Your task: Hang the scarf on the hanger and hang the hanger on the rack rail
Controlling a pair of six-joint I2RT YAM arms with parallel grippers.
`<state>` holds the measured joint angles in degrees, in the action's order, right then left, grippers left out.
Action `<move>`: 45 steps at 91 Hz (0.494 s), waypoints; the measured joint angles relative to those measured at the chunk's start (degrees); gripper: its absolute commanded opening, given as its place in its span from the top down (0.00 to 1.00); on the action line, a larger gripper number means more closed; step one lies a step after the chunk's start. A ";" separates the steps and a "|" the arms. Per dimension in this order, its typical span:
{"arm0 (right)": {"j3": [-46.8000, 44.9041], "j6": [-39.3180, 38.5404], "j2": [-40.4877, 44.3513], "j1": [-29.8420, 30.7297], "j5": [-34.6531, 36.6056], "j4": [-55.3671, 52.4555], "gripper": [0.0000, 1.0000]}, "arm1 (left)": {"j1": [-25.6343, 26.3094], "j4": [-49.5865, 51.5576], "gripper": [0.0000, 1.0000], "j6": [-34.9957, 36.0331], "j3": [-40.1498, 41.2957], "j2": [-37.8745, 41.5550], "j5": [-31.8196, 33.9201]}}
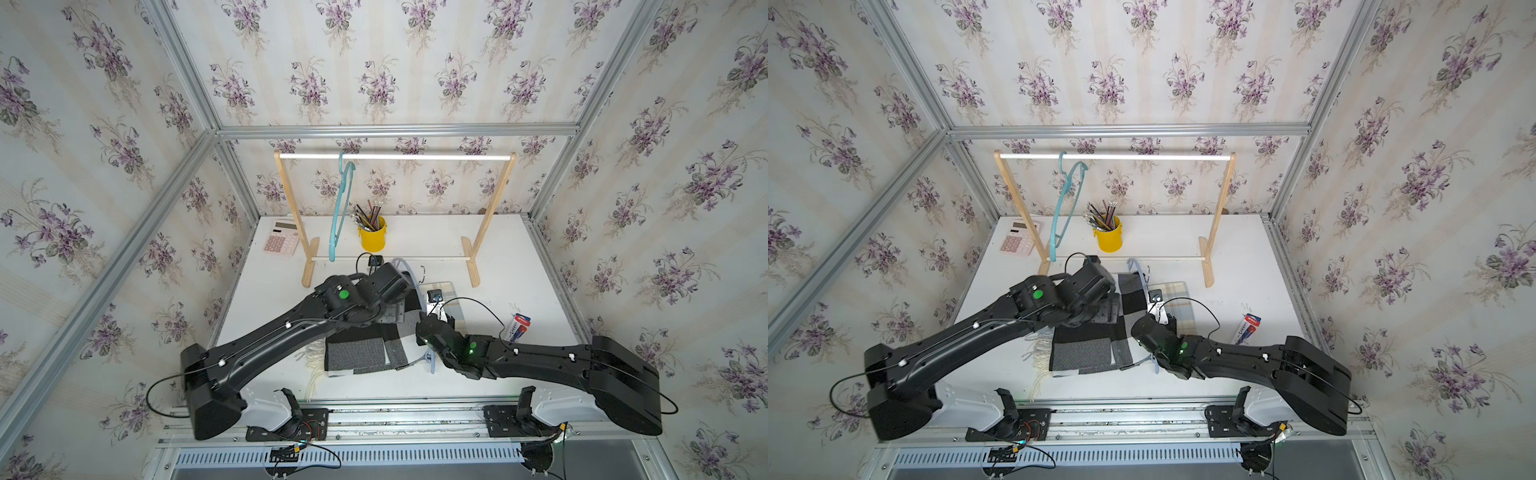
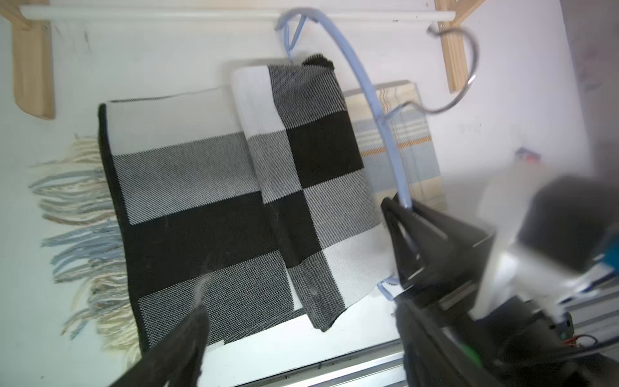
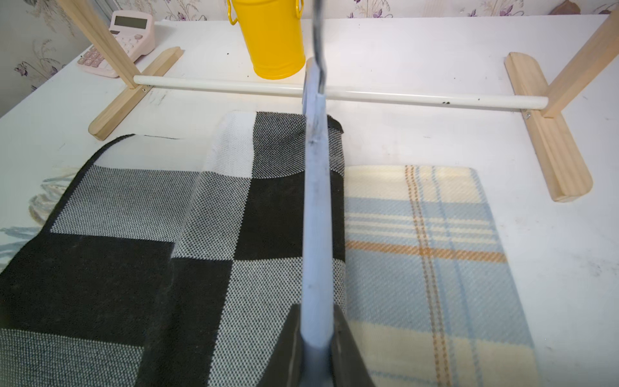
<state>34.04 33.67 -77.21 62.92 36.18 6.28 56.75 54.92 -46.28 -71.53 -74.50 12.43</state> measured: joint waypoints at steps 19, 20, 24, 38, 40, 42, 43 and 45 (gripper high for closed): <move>-0.70 1.33 0.39 -0.96 -1.88 1.05 1.00 | -4.33 -20.72 0.33 -5.42 24.20 6.01 -6.80; -0.70 1.42 0.35 -0.96 -1.99 1.16 1.00 | -4.76 -21.86 0.34 -5.64 24.59 5.53 -7.17; -0.72 1.90 0.31 -0.96 -2.25 1.29 1.00 | -6.08 -25.57 0.38 -6.47 25.22 3.63 -8.26; -0.94 2.32 0.33 -1.01 -2.58 1.57 1.00 | -11.08 -35.12 0.50 -6.69 24.00 -5.16 -12.33; -0.96 2.32 0.33 -1.01 -2.58 1.57 1.00 | -11.67 -35.85 0.51 -6.86 23.54 -6.47 -12.72; -0.96 2.34 0.35 -1.01 -2.60 1.57 1.00 | -12.22 -36.54 0.52 -6.86 23.06 -7.82 -13.16; -0.96 2.34 0.35 -1.01 -2.60 1.57 1.00 | -12.52 -36.89 0.52 -6.84 22.75 -8.61 -13.46; -0.96 2.34 0.37 -1.03 -2.62 1.57 1.00 | -13.03 -37.22 0.52 -6.84 22.25 -9.81 -14.03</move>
<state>33.08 36.01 -76.84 61.89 33.56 7.86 43.72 17.69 -53.12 -49.28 -84.31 -1.61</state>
